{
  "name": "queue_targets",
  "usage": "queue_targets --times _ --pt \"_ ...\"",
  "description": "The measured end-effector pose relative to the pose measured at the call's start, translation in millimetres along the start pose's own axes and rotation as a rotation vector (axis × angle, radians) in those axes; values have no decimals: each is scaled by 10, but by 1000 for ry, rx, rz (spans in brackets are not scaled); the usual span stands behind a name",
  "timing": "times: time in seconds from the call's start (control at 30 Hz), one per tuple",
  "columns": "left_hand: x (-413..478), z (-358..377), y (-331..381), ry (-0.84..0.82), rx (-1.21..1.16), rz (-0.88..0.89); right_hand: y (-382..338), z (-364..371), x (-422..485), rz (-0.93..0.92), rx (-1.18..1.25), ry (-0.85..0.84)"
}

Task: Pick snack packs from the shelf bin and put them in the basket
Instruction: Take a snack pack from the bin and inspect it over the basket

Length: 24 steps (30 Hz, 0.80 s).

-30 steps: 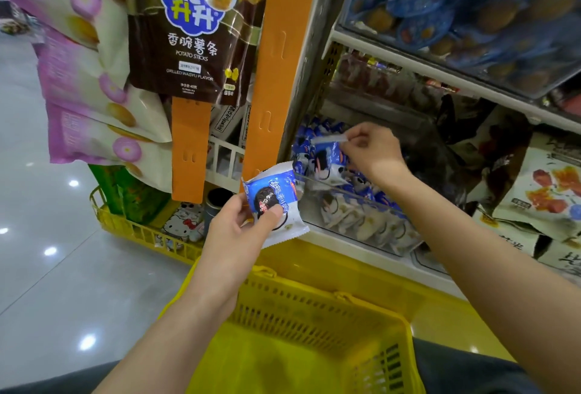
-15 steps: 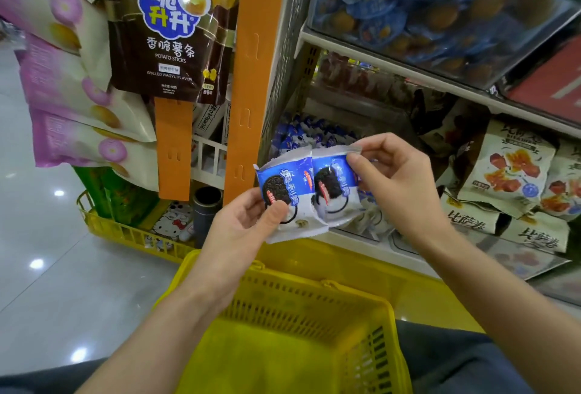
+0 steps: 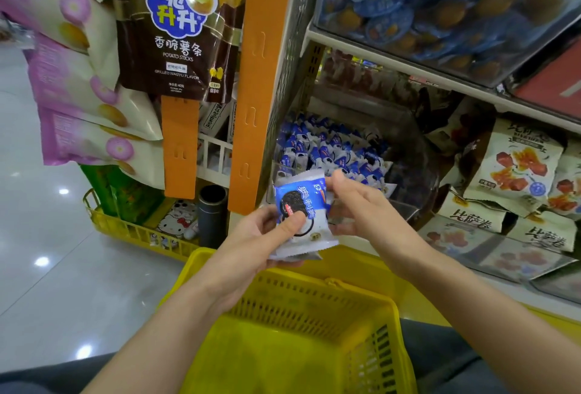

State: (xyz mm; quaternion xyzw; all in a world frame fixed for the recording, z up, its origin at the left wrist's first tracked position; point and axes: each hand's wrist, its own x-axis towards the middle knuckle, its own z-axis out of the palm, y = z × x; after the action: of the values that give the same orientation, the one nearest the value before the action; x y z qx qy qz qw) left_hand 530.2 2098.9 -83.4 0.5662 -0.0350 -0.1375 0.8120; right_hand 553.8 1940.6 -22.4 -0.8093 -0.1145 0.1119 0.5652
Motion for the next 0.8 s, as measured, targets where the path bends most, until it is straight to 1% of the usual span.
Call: queue_targets --times 0.07,0.13,0.23,0.33,0.4,0.47,0.5,0.57,0.63,0.8 --pt "5 -4 -13 55 34 4 0 3 27 -36 -88 -15" --pt "12 -25 -19 99 49 6 -11 2 52 -99 -171 42" --pt "23 -61 14 165 18 5 -51 -43 120 -141 -126 112" --pt "60 -114 60 332 -104 68 -129 -171 306 -132 5 231" --pt "72 -163 90 470 -117 109 -139 -271 539 -115 49 338" --pt "79 -195 115 534 -100 141 -87 -333 821 -49 -4 444" --pt "76 -198 128 543 -95 150 -42 -342 951 1 -66 470" --pt "74 -194 141 541 -100 160 59 -330 1147 100 -209 443" --pt "75 -182 141 536 -106 162 125 -309 1247 162 -323 367" --pt "90 -174 130 563 -93 181 139 -326 1343 212 -516 262"
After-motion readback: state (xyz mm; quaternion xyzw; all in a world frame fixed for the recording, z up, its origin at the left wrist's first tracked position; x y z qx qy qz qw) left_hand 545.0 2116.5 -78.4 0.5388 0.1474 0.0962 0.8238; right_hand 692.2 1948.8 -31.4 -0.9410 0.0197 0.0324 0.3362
